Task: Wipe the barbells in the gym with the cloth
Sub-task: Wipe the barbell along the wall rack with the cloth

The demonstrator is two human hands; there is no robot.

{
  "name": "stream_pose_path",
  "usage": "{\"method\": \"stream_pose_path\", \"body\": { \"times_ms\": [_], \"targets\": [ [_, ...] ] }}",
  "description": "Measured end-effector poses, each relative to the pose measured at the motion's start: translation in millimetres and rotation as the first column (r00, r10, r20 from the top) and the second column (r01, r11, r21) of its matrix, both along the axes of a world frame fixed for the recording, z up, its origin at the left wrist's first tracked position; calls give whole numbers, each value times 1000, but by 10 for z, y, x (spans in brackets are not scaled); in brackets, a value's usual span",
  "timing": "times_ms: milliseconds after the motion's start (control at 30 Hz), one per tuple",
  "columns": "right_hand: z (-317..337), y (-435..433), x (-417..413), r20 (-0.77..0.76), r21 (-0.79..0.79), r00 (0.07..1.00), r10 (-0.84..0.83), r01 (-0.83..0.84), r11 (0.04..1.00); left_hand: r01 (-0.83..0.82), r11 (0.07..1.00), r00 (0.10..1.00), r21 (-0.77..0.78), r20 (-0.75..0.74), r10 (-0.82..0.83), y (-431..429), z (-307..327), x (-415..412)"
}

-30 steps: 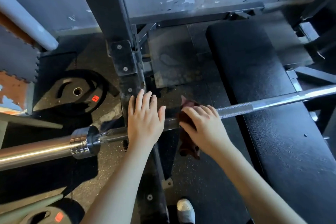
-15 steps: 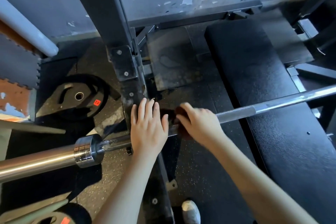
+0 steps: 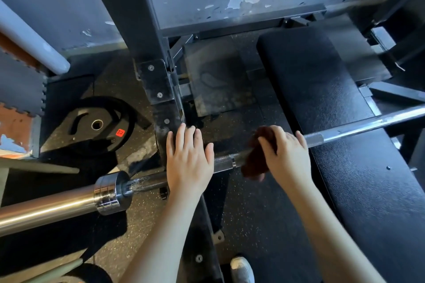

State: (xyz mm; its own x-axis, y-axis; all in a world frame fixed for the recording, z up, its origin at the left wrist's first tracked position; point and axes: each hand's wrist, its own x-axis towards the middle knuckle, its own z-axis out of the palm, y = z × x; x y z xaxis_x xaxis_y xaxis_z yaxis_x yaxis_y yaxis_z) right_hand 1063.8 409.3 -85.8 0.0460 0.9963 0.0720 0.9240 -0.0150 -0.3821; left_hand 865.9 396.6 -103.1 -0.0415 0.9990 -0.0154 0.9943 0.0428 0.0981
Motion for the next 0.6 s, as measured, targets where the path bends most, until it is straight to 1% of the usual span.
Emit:
{"method": "stream_pose_path", "body": {
  "times_ms": [33, 67, 133, 167, 200, 233, 267, 300, 333, 400, 467, 533, 567, 600],
  "targets": [
    [-13, -54, -76, -18, -5, 1000, -5, 5, 1000, 0, 1000, 1000, -2, 2, 0, 7, 0, -2],
    [-27, -128, -153, -17, -6, 998, 61, -61, 998, 0, 1000, 1000, -5, 3, 0, 12, 0, -1],
    [-52, -252, -218, -6, -6, 958, 287, -287, 958, -2, 1000, 1000, -8, 4, 2, 22, -3, -4],
    [-32, -252, -192, -32, -20, 937, 349, -350, 937, -3, 1000, 1000, -10, 6, 3, 19, -4, -3],
    [34, -227, -135, -93, -45, 935, 342, -347, 937, -3, 1000, 1000, -13, 6, 3, 12, 2, -1],
    [130, -213, -79, -184, -76, 947, 263, -281, 957, 0, 1000, 1000, -16, 4, 0, 7, 9, 4],
    [236, -211, -26, -273, -116, 951, 146, -183, 976, 2, 1000, 1000, -17, 3, -2, 3, 12, 9],
    [338, -221, 26, -331, -119, 942, 57, -101, 988, 3, 1000, 1000, -18, 5, -3, -2, 13, 11],
    [430, -242, 80, -371, -94, 929, 6, -44, 995, 3, 1000, 1000, -21, 8, -3, -5, 11, 14],
    [594, -287, 177, -417, -40, 909, -32, 17, 999, 0, 1000, 1000, -24, 9, 0, -10, 17, 17],
    [676, -250, 166, -417, -33, 909, -19, 6, 999, -7, 1000, 1000, -28, 8, 7, -12, 29, 23],
    [581, -140, 61, -386, -98, 923, 1, -42, 994, -8, 1000, 1000, -27, 8, 9, -8, 31, 25],
    [490, -73, -38, -334, -153, 943, 12, -67, 986, -6, 1000, 1000, -25, 5, 6, -7, 27, 24],
    [399, -11, -158, -251, -196, 967, 36, -88, 977, -5, 1000, 1000, -23, 2, 5, -6, 22, 22]
  ]
}}
